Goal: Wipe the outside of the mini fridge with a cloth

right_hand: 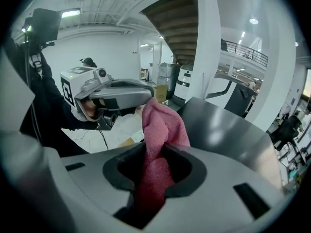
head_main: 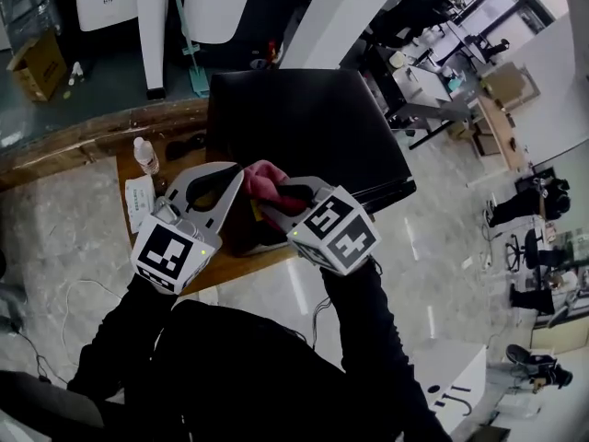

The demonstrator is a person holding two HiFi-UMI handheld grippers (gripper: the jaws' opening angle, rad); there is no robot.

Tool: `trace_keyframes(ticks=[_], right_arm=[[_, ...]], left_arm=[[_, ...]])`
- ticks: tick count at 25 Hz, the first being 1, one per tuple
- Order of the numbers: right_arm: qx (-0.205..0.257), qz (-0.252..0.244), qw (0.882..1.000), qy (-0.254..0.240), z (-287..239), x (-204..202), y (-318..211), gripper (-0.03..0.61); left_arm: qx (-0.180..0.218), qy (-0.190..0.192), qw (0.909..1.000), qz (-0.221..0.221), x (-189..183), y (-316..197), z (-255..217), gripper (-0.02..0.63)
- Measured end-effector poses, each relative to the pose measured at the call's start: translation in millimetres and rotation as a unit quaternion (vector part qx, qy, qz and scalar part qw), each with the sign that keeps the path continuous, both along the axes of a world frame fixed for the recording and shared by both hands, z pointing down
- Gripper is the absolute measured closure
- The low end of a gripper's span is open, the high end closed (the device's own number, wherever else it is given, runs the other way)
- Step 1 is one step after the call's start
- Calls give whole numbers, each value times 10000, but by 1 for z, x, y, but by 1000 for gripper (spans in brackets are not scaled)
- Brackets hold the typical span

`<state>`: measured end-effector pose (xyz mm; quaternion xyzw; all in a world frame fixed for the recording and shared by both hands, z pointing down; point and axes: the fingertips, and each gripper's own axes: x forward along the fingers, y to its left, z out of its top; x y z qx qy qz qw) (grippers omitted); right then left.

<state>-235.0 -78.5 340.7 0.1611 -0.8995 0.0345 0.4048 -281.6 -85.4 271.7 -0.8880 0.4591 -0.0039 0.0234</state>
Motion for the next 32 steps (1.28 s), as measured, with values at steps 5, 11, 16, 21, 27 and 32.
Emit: trace_keyframes(ticks=[5,11,16,21,27,32], right_arm=[[-45,20,9998,-169,1,7,-7,468],[-42,-149,9993,-345,3,36,-23,468],[34,-199,9991,-367,6,75,-41,469],[115,-130,9993,-324,3,133,-70,469],[239,44,9991,-355,-1,198,-107,469],[212,312,9986,-375,0,262,-137,469]], left_arm=[[-212,125,9993,275,24,-11,-10,609],[-236,-34,9995,230,64,-25,-17,609],[-268,-106,9995,86,104,-29,-20,609],[-62,-298,9995,117,159,-41,-33,609],[-133,-400,9989,221,220,-59,-36,609],[-222,-451,9984,263,271,-71,-33,609]])
